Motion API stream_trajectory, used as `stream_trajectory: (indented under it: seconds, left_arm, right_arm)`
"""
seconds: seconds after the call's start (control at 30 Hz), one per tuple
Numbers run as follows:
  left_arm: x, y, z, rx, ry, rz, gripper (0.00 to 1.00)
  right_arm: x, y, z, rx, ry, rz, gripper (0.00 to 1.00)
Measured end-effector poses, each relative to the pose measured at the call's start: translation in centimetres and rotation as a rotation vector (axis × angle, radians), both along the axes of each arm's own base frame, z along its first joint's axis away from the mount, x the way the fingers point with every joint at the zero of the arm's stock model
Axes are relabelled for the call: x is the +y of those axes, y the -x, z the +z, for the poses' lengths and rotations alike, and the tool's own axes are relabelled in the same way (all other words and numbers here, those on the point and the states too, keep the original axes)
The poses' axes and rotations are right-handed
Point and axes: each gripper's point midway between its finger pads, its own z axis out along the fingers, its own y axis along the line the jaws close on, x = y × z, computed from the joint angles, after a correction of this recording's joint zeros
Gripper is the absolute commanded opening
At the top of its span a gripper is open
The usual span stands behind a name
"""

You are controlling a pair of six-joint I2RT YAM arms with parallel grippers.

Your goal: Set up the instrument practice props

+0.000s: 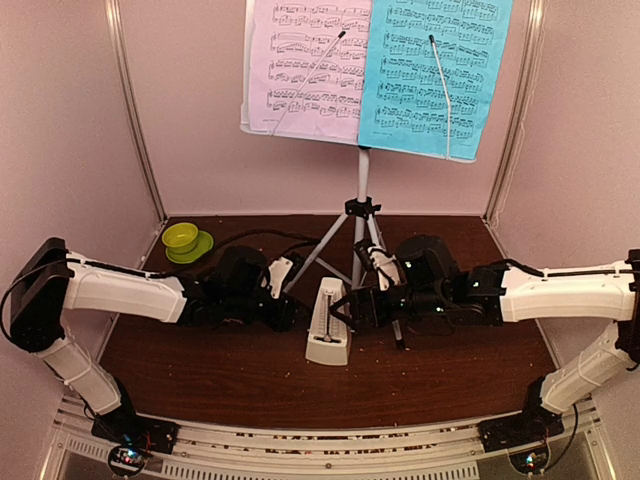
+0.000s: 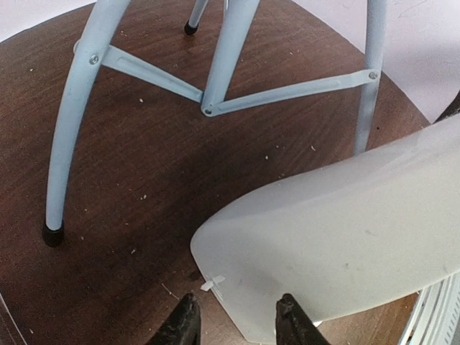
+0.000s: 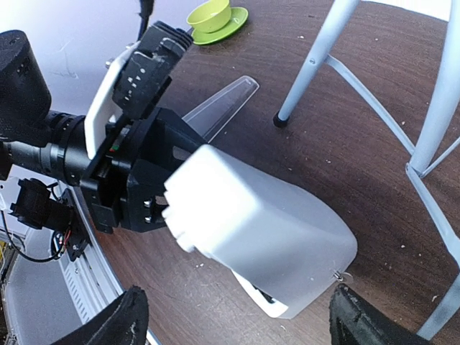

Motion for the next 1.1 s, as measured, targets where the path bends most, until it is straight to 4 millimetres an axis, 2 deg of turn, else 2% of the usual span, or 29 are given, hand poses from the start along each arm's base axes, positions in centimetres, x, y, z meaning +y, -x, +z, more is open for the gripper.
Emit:
stream_trajectory:
  seconds: [0.1,0.33,0.63,0.97,1.1]
  left_arm:
    - [0.2,0.3,-0.2,0.006,-0.002,-0.004,0.38]
    - [-0.1,1.2,-0.7,0.025,0.027,-0.038,0.37]
    - [-0.7,1.7,-0.2,0.035,0.08,-0.059,0.35]
    - [-0.6,2.0,-0.5,0.044,0.076,-0.058,0.35]
    - [-0.6,1.9,-0.5,0.043,0.076,-0.057,0.35]
  right_arm:
    - [0.9,0.0,0.5,-0.01,-0.009,0.004,0.88]
    - [1.7,0.1,0.4,-0.012,-0.002,0.012,0.87]
    - [1.7,-0.9,0.5,-0.034,0.021,-0.025,0.71]
    - [1.5,-1.7,-0.5,-0.047,0.075,-0.052,0.57]
    - [1.2,-1.9,-0.9,-0.051,0.092,-0.065,0.47]
